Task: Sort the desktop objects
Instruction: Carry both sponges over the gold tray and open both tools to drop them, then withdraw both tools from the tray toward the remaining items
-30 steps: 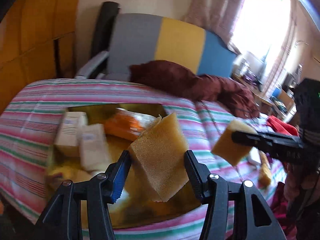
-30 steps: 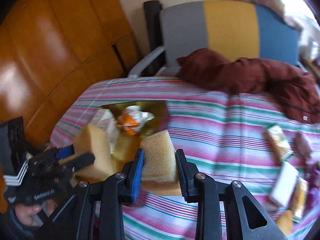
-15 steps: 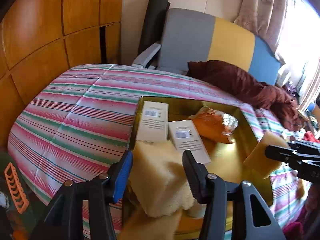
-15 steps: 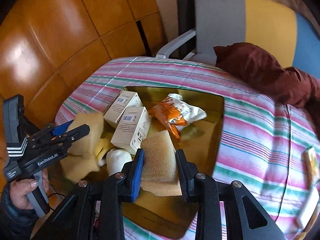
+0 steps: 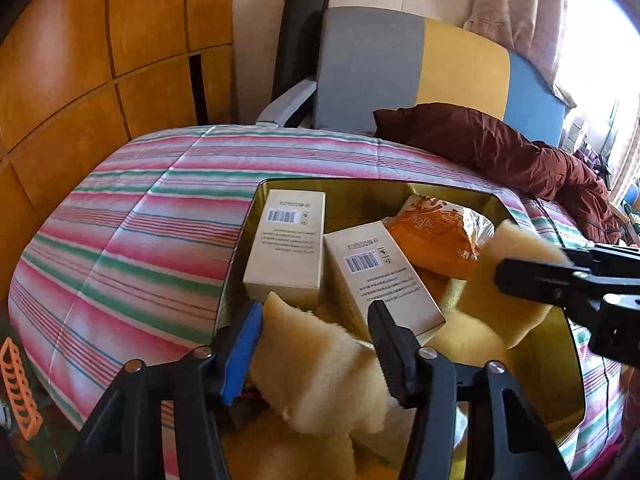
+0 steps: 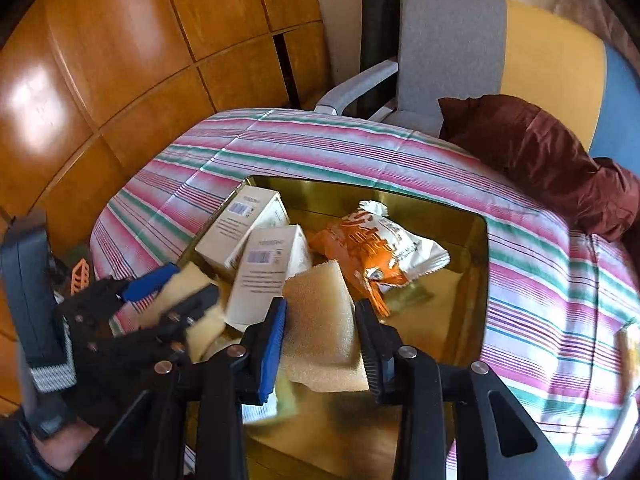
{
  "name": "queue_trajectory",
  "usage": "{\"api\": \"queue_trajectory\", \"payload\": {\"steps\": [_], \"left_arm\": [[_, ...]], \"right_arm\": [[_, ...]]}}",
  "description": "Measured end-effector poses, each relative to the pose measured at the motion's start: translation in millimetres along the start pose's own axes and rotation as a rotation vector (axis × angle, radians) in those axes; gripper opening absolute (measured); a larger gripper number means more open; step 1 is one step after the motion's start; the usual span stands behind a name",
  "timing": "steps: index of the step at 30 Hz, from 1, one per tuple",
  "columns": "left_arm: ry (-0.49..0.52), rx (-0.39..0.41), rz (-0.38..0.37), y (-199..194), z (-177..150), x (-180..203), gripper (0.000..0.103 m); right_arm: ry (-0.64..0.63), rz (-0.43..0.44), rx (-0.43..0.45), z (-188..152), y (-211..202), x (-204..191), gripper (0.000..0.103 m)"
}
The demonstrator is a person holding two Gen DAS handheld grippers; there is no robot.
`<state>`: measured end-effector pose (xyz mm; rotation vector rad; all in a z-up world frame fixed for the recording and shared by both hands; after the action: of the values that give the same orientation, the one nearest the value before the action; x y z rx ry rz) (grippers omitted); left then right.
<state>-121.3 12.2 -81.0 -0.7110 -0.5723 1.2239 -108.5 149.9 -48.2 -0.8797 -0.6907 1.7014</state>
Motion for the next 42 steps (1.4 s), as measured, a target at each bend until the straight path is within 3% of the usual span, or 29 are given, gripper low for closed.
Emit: {"api": "queue_trajectory", "payload": {"steps": [3, 9, 12, 24, 29, 42], "left_arm": [[-0.008, 0.009, -0.047, -1, 2, 2, 0.068], [-0.085, 0.054, -0.127, -18, 9, -5, 0.080], [-0.132, 0.075, -0.153, -24, 11, -12, 0.081], [-0.210, 0.133, -0.069, -57, -9, -32, 0.079], [-0.185, 0.135, -0.023, -73, -14, -20, 0.079], [-0.086, 0.149, -0.027, -103, -18, 26, 0.079]], "right_arm": [[0.009, 0.010, -0.001, -1, 4, -3, 0.048], [0.030, 0.016, -0.010, -10, 2, 1, 0.050], [0.046, 0.007, -0.006, -14, -1, 5, 0.053], [0.031, -0.049, 0.054, -30, -26, 12, 0.060], [0.001, -0.089, 0.085, -39, -39, 11, 0.064], [-0.016, -0.155, 0.126, -70, -67, 24, 0.070]]}}
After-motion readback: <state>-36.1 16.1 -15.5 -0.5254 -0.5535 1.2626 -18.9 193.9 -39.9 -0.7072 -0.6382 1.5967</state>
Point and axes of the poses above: each gripper's, at about its wrist camera, not at the fingertips, and y roughly the way its jaws point, x to its right, z to its top, the point moved 3 cm from there along y, roughly the way its jaws point, and after that the axes turned 3 degrees about y, right-handed, at the moved point
